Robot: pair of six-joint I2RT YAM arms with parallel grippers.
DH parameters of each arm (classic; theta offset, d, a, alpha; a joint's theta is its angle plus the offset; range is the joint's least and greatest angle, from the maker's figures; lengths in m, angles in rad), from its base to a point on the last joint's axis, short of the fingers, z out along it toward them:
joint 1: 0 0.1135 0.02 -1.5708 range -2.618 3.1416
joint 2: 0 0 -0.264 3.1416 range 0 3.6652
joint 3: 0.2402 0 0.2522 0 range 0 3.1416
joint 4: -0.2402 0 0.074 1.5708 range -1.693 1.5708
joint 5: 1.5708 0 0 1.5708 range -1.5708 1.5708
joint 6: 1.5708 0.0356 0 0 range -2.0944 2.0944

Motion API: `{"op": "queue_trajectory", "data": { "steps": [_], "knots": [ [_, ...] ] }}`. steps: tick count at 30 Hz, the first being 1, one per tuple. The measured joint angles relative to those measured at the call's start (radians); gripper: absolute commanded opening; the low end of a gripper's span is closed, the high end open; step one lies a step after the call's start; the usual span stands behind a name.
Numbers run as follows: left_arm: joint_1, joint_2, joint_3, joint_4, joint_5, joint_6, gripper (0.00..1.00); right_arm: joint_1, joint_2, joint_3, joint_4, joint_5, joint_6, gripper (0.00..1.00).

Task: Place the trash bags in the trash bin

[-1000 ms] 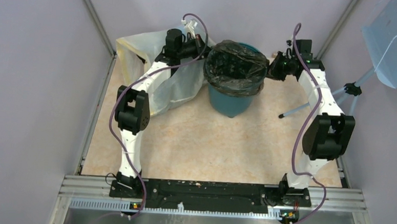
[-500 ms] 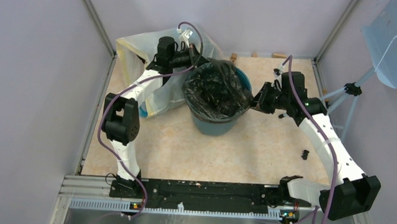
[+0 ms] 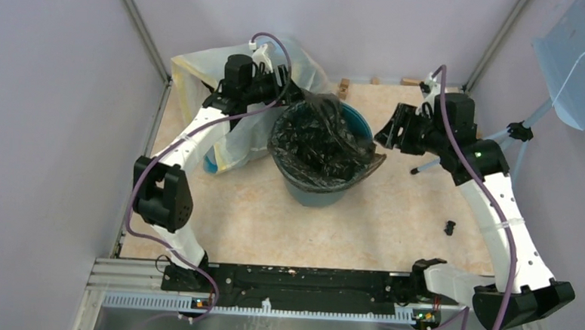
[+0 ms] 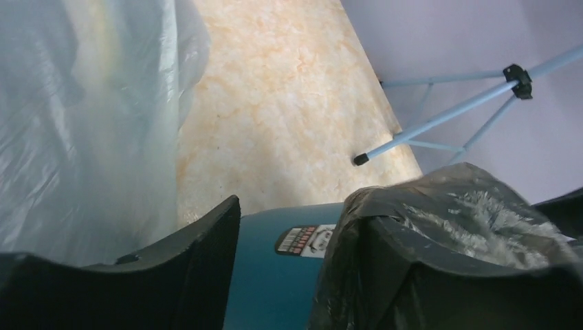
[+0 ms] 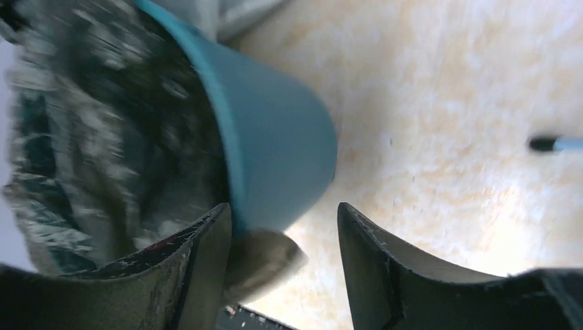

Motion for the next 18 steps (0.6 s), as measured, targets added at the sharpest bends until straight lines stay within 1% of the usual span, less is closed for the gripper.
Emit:
{"op": "queue_trajectory", "data": {
  "steps": [5,7,12,16,18],
  "knots": [
    [-0.005,-0.078,0.002,-0.106,-0.111,0.035,0.86,0.073,0.016,0.187,-0.019,0.088,-0.085,0.62],
    [-0.005,-0.091,0.013,-0.143,-0.142,0.045,0.88,0.12,0.042,0.265,-0.035,0.124,-0.122,0.62],
    [-0.006,-0.097,0.026,-0.208,-0.197,0.053,0.91,0.303,0.169,0.462,-0.082,0.238,-0.229,0.63],
    [-0.006,-0.119,0.024,-0.252,-0.219,0.067,0.91,0.419,0.285,0.575,-0.128,0.334,-0.319,0.72],
    [-0.006,-0.142,0.015,-0.254,-0.22,0.075,0.9,0.463,0.338,0.614,-0.157,0.376,-0.373,0.72]
  ]
}}
